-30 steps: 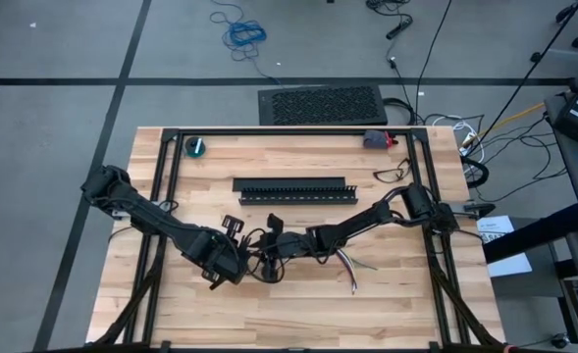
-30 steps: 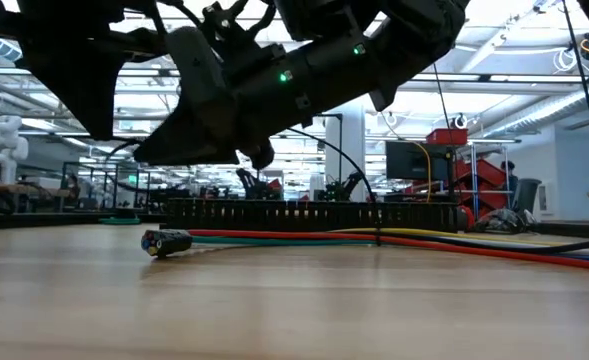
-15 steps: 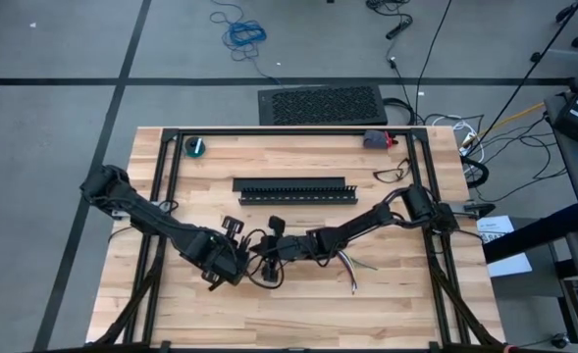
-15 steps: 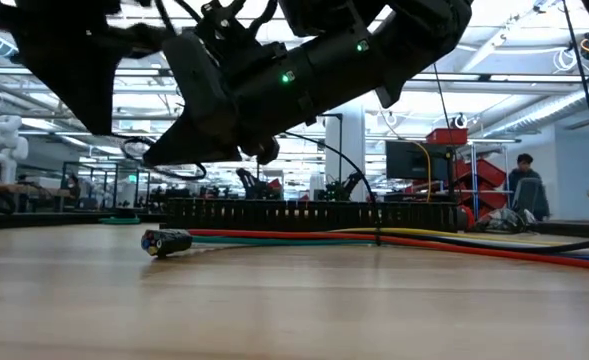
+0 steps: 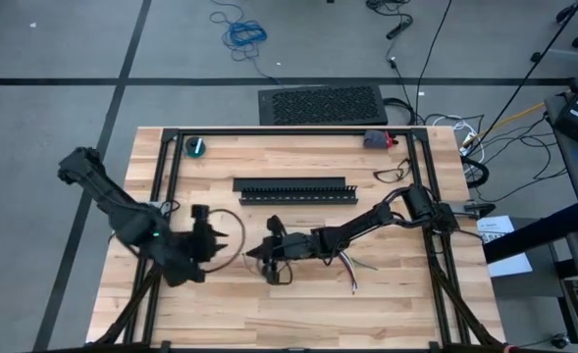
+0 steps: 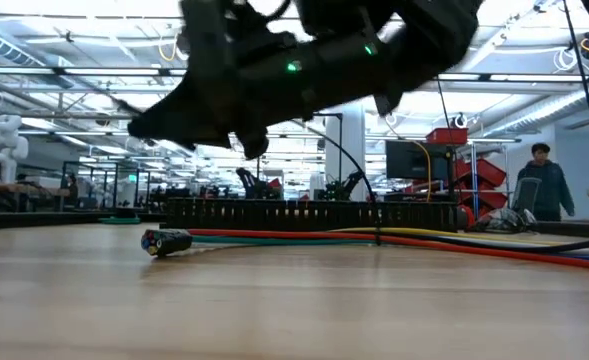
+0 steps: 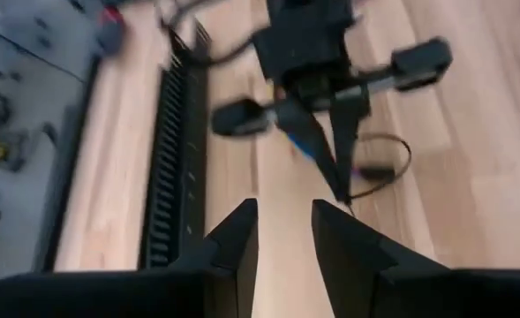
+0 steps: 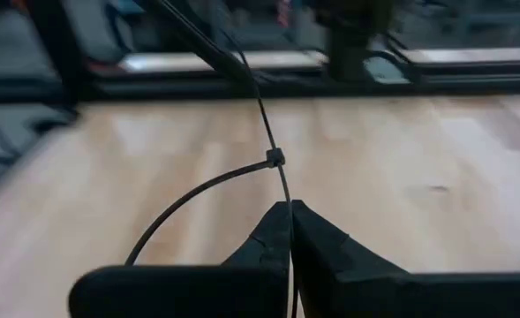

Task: Ziptie cables
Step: Wrap the cables together using a zip tie

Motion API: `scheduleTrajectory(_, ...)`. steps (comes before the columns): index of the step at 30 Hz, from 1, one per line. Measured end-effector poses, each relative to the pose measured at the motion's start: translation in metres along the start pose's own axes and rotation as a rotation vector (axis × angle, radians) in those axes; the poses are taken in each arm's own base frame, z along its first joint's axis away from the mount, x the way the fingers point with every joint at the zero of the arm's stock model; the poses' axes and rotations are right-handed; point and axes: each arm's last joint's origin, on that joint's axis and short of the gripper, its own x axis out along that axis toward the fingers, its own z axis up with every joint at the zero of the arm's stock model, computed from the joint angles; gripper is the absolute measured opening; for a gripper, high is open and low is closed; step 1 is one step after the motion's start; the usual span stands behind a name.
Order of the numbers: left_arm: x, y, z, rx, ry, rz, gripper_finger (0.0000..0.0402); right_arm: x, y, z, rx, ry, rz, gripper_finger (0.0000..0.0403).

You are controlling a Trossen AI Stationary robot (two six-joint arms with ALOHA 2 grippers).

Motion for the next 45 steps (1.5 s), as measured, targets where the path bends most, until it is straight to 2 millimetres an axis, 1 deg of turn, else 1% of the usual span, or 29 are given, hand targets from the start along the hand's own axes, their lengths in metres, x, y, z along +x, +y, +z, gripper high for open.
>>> scheduleTrajectory(3,-0.013,-0.008,-0.008,-0.018,-0.115,0.015,0.0108,-0.012,-0.014,-0.009,0.091,-0.131,0.063,0.0000)
scheduleTrajectory(5,-0.016,-0.014,-0.015,-0.025,-0.174,0.035,0.0108,-0.023,-0.025,-0.014,0.159,-0.229,0.110,0.0000)
scheduleTrajectory(7,-0.012,-0.022,-0.023,-0.026,-0.218,0.055,0.0108,-0.035,-0.035,-0.019,0.212,-0.311,0.141,0.0000)
scheduleTrajectory(10,0.005,-0.034,-0.036,-0.058,-0.277,0.109,0.0108,-0.046,-0.041,-0.022,0.241,-0.379,0.161,0.0000)
scheduleTrajectory(12,0.021,-0.038,-0.045,-0.090,-0.316,0.175,0.0108,-0.046,-0.040,-0.022,0.243,-0.372,0.163,0.0000)
scheduleTrajectory(15,0.043,-0.038,-0.054,-0.153,-0.369,0.219,0.0109,-0.042,-0.034,-0.022,0.212,-0.342,0.142,0.0000)
scheduleTrajectory(19,0.055,-0.037,-0.058,-0.222,-0.485,0.185,0.0109,-0.040,-0.031,-0.018,0.180,-0.368,0.121,0.0000)
scheduleTrajectory(21,0.058,-0.034,-0.060,-0.262,-0.539,0.170,0.0109,-0.040,-0.033,-0.016,0.169,-0.375,0.114,0.0000)
scheduleTrajectory(25,0.069,-0.027,-0.065,-0.275,-0.602,0.110,0.0109,-0.038,-0.037,-0.013,0.167,-0.388,0.105,0.0000)
scheduleTrajectory(28,0.074,-0.021,-0.064,-0.264,-0.658,0.042,0.0109,-0.037,-0.039,-0.012,0.170,-0.386,0.106,0.0000)
scheduleTrajectory(31,0.079,-0.015,-0.064,-0.261,-0.647,0.070,0.0109,-0.035,-0.039,-0.010,0.176,-0.371,0.128,0.0000)
scheduleTrajectory(37,0.082,-0.009,-0.061,-0.268,-0.654,0.091,0.0106,-0.034,-0.038,-0.010,0.163,-0.371,0.121,0.0000)
scheduleTrajectory(41,0.084,-0.009,-0.063,-0.278,-0.636,0.086,0.0095,-0.035,-0.037,-0.009,0.150,-0.396,0.099,0.0000)
scheduleTrajectory(45,0.084,-0.013,-0.066,-0.284,-0.614,0.066,0.0093,-0.037,-0.033,-0.007,0.114,-0.428,0.057,0.0000)
